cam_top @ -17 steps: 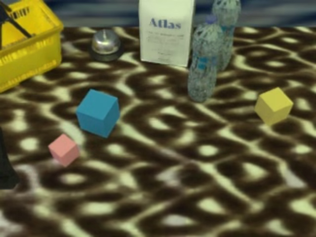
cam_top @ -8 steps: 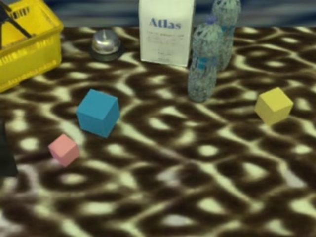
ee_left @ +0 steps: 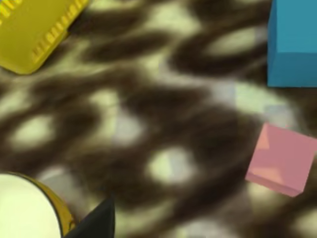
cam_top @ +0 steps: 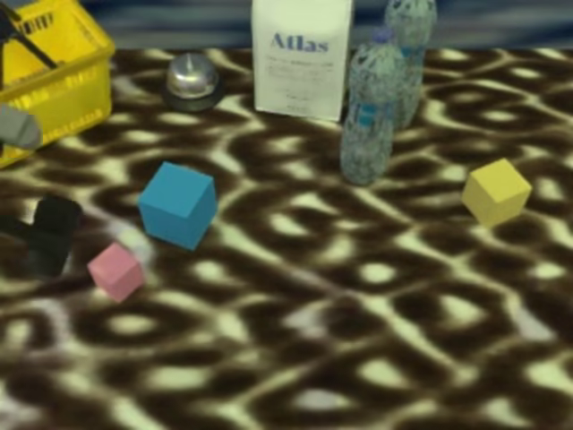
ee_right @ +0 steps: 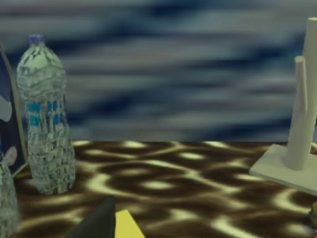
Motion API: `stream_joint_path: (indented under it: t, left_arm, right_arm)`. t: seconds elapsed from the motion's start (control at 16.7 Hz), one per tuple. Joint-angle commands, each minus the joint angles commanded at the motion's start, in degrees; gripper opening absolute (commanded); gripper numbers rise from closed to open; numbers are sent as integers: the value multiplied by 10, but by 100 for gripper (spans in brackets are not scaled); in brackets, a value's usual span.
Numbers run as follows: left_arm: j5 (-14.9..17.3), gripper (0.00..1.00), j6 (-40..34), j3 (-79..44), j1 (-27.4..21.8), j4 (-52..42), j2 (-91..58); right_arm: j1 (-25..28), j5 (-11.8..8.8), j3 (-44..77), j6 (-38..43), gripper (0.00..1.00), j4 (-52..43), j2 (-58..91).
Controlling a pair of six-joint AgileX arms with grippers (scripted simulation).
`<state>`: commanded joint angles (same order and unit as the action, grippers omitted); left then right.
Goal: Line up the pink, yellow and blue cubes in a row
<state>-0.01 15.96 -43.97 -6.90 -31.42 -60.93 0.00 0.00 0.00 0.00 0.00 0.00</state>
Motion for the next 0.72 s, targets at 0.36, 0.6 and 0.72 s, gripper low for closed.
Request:
stream_joint_path:
  t: [0.36,0.6,0.72]
  left_arm:
    - [2,100,80,-214,-36,-156,-327]
    - [1,100,113,-307,-50,-223,-465]
    - [1,100,121,-330,-53,-240,-499]
  right_arm:
    - [0,0,0,0,100,0,0]
    - [0,0,0,0,100,0,0]
    - [0,0,0,0,100,0,0]
